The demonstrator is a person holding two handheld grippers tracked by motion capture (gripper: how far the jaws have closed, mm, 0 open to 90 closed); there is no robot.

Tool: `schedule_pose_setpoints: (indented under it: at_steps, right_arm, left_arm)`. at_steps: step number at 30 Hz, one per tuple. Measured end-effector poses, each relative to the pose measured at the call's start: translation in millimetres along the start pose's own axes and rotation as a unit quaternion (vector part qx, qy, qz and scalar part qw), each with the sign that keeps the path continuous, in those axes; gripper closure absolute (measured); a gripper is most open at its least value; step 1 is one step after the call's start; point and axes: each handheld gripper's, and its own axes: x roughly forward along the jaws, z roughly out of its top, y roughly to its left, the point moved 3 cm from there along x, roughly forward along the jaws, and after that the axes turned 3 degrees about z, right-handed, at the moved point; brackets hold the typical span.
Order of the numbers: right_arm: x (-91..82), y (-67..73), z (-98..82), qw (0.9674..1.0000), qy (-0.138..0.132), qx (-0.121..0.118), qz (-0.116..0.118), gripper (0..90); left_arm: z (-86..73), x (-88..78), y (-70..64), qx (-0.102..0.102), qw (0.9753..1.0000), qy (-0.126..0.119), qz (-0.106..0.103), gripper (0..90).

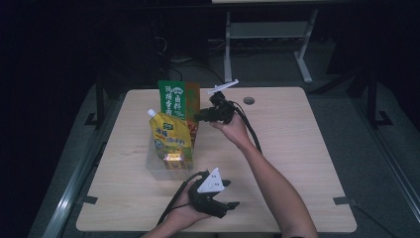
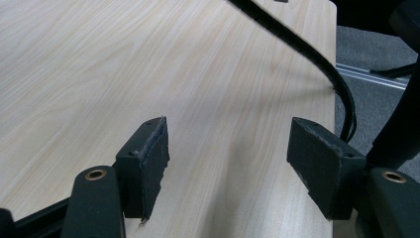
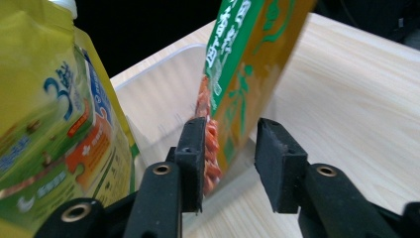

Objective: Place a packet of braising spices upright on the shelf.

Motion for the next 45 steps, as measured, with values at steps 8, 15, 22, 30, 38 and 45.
schedule_pose_setpoints:
  at_steps: [8, 15, 22, 30, 38, 45]
  right_arm:
    - [-28.9, 2.3, -10.9, 0.9998, -0.003, -0.005, -0.020, 56.5]
    - [-49.0, 5.0, -22.4, 0.9996, -0.008, -0.003, -0.026, 52.6]
    - [-69.9, 4.8, -34.2, 0.9994, -0.010, 0.002, -0.032, 49.6]
    - [-94.3, 4.3, -48.7, 0.9990, -0.014, 0.008, -0.042, 47.1]
    - [-110.6, 2.2, -65.5, 0.9987, -0.014, 0.020, -0.045, 44.6]
    - [-124.6, 6.5, -75.1, 0.9987, -0.017, 0.023, -0.043, 42.3]
  left_arm:
    - [-0.3, -0.7, 1.9, -0.004, 1.0000, 0.002, 0.004, 29.9]
    - [-0.7, -0.9, 3.1, -0.008, 1.0000, 0.001, 0.006, 29.1]
    - [-0.9, -0.9, 5.1, -0.009, 0.9999, 0.001, 0.009, 28.7]
    - [-1.0, -0.7, 5.8, -0.010, 0.9999, 0.003, 0.011, 28.2]
    - [-1.7, -0.9, 8.3, -0.013, 0.9998, 0.004, 0.013, 27.8]
    - [-1.1, 1.3, 7.4, -0.014, 0.9998, 0.002, 0.012, 27.0]
